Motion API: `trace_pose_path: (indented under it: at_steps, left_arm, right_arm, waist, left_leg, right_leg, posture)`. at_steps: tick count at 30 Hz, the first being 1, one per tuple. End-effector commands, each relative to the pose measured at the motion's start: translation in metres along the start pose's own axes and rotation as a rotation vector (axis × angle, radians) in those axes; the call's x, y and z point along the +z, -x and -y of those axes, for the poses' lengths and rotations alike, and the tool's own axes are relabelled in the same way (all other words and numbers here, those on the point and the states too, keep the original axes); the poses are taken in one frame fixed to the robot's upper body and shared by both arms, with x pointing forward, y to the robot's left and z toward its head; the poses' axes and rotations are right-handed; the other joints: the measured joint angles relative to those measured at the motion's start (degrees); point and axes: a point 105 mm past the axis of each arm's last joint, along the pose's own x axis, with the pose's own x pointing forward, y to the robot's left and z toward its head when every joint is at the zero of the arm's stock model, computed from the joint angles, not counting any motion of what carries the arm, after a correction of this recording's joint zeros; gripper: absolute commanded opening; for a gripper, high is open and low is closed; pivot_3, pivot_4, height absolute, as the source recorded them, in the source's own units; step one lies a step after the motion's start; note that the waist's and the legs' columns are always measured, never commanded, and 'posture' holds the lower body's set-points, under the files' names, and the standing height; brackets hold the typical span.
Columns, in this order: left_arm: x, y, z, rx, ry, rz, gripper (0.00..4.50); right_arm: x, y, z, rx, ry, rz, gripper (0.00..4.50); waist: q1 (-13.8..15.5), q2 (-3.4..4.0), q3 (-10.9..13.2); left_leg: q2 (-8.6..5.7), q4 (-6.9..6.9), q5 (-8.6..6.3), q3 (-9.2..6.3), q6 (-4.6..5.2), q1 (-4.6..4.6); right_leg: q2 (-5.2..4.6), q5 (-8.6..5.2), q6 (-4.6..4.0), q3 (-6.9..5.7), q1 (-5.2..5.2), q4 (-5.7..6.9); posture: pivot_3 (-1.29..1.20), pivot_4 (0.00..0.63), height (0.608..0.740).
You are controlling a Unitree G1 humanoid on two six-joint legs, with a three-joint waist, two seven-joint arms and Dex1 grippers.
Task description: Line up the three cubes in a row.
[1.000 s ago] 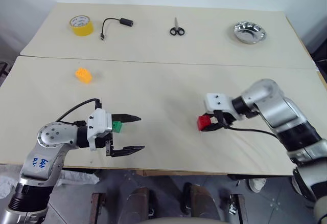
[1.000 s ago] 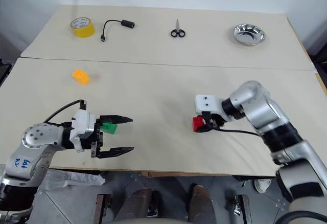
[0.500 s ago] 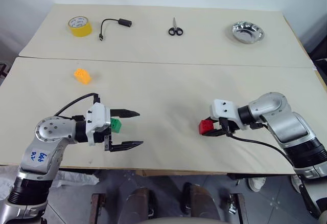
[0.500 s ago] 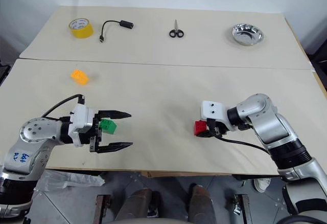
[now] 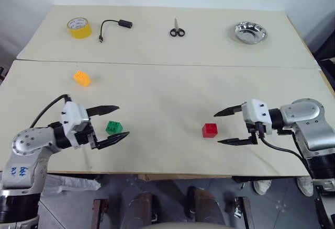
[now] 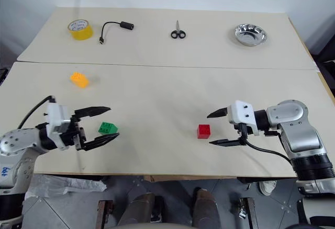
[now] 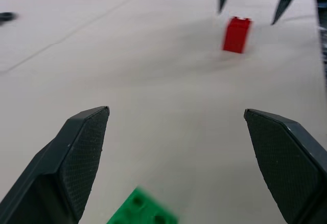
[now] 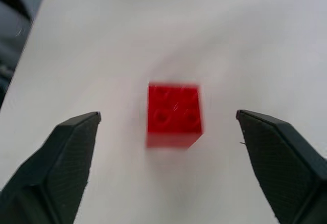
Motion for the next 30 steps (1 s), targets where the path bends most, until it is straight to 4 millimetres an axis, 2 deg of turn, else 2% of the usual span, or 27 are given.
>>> trace_pose_path:
  at_steps: [1,5,9,11,13,15,18,21,25,28,30]
  left_arm:
    - [-0.007,0.034,-0.011,0.124,-0.007,-0.045,4.5]
    - [-0.04,0.086,-0.015,0.29,0.122,-0.129,4.5]
    - [-0.071,0.126,-0.002,0.378,0.28,-0.206,4.5]
    - [-0.08,0.137,0.006,0.391,0.316,-0.232,4.5]
    - [-0.082,0.138,0.01,0.386,0.332,-0.235,4.5]
    - [-0.077,0.13,0.016,0.345,0.355,-0.209,4.5]
    - [-0.06,0.096,0.012,0.288,0.273,-0.145,4.5]
    - [-0.047,0.067,0.011,0.275,0.211,-0.11,4.5]
    - [-0.038,0.031,0.016,0.348,0.209,-0.01,4.5]
    - [-0.04,0.014,0.024,0.385,0.236,0.013,4.5]
    - [-0.053,0.001,0.025,0.472,0.27,-0.005,4.5]
  right_arm:
    - [0.018,0.013,-0.005,-0.044,-0.018,0.196,4.44]
    - [0.015,0.015,-0.01,-0.089,-0.101,0.283,4.44]
    - [0.014,0.012,-0.009,-0.159,-0.07,0.342,4.44]
    - [0.009,0.011,-0.014,-0.14,-0.052,0.319,4.44]
    - [0.009,0.011,-0.015,-0.133,-0.035,0.31,4.44]
    - [0.01,0.014,-0.017,-0.115,0.055,0.274,4.44]
    - [0.022,0.022,-0.003,-0.205,0.171,0.285,4.44]
    - [0.014,0.028,-0.008,-0.185,0.14,0.249,4.44]
    - [0.006,0.034,-0.011,-0.216,0.096,0.218,4.44]
    - [0.005,0.032,-0.014,-0.222,0.085,0.217,4.44]
    - [0.005,0.029,-0.017,-0.217,0.074,0.217,4.44]
  waist:
    - [0.07,0.0,0.01]
    - [0.07,-0.01,0.01]
    - [0.03,-0.01,0.0]
    - [0.18,-0.01,0.0]
    - [0.28,-0.04,0.0]
    - [0.22,-0.04,0.0]
    - [0.14,-0.03,0.0]
    - [0.32,-0.05,-0.02]
    - [0.07,-0.09,-0.04]
    - [-0.05,-0.09,-0.04]
    - [0.17,-0.07,-0.06]
  left_leg:
    - [-0.01,-0.01,0.0,0.0,0.0,0.0]
    - [-0.01,0.01,0.0,0.07,0.0,0.02]
    - [0.02,0.01,-0.01,0.1,-0.01,0.07]
    - [0.02,0.01,-0.02,0.11,-0.03,0.06]
    - [-0.01,0.0,-0.03,0.1,-0.02,0.05]
    - [-0.03,0.01,-0.04,0.09,-0.02,0.06]
    - [-0.01,0.02,-0.04,0.1,-0.03,0.09]
    - [-0.02,0.03,-0.04,0.04,-0.03,0.1]
    - [-0.06,-0.04,-0.06,0.01,-0.03,0.1]
    - [-0.04,-0.03,-0.06,0.13,-0.01,0.1]
    - [0.01,0.02,-0.06,0.18,0.0,0.13]
  right_leg:
    - [0.0,0.0,0.0,0.0,-0.01,0.0]
    - [-0.02,0.0,0.0,0.06,0.0,0.0]
    - [-0.02,0.0,-0.01,0.09,-0.01,0.02]
    - [-0.03,-0.01,-0.02,0.1,-0.03,0.04]
    - [-0.06,-0.01,-0.02,0.1,-0.04,0.04]
    - [-0.1,-0.01,-0.02,0.13,-0.02,0.05]
    - [-0.1,0.0,-0.02,0.17,-0.03,0.06]
    - [-0.13,0.0,-0.03,0.16,-0.01,0.12]
    - [-0.12,0.0,-0.04,0.14,-0.01,0.11]
    - [-0.07,0.0,-0.04,0.17,-0.02,0.07]
    - [-0.04,0.0,-0.04,0.19,-0.01,0.09]
  posture:
    - [0.0,0.15,0.74]
    - [0.0,0.15,0.74]
    - [0.0,0.15,0.74]
    - [0.0,0.15,0.74]
    - [0.0,0.15,0.74]
    - [0.0,0.15,0.74]
    - [0.0,0.15,0.74]
    - [0.0,0.15,0.74]
    - [0.0,0.15,0.74]
    - [0.0,0.15,0.74]
    - [0.0,0.15,0.74]
